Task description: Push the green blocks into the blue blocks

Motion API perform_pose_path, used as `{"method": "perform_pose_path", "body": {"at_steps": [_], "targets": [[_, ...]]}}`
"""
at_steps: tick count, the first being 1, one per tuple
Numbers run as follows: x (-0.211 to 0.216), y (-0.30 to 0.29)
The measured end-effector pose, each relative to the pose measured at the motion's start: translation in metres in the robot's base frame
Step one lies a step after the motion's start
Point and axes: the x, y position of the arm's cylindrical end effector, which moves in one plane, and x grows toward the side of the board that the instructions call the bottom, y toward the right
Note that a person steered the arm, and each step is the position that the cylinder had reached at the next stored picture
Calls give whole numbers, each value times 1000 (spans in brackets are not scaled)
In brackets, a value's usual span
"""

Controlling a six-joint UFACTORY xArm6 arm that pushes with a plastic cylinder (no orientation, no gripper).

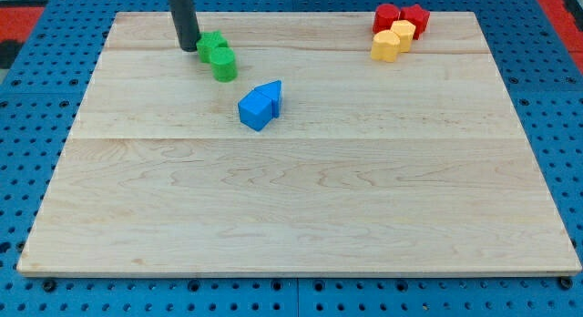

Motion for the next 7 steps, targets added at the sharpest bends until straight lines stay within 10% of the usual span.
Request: {"method": "perform_pose_path", "body": {"at_steps": [3, 7], "targets": [[49, 28], [-8, 64]]}}
